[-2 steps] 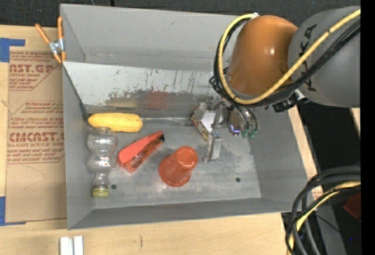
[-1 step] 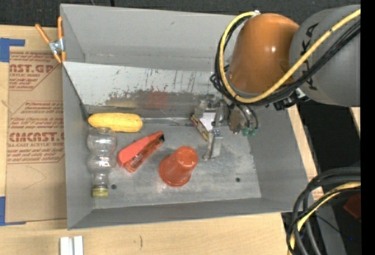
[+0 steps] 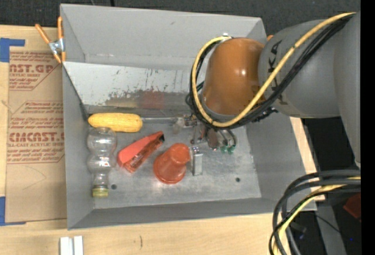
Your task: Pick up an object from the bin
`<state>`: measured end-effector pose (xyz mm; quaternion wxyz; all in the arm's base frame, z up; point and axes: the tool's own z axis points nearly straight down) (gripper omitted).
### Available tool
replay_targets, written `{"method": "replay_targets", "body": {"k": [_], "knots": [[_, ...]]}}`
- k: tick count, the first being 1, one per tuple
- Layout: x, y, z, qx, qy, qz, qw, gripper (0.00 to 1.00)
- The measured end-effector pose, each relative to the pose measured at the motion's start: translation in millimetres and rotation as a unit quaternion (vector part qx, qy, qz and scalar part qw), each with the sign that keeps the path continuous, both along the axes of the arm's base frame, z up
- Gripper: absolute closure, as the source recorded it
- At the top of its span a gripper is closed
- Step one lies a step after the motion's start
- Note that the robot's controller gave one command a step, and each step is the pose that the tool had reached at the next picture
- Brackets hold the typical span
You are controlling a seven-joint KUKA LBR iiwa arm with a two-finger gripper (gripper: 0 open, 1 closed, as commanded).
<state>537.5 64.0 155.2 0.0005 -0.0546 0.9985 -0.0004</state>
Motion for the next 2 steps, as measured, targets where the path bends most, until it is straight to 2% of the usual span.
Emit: {"method": "replay_targets", "body": {"k": [1,2], "knots": [[2.9,61,1,0.001,-0.0001,-0.03,0.9996,0.0],[-16.5,77,4,0.001,-0.0006,0.09,0.9959,0.0]]}}
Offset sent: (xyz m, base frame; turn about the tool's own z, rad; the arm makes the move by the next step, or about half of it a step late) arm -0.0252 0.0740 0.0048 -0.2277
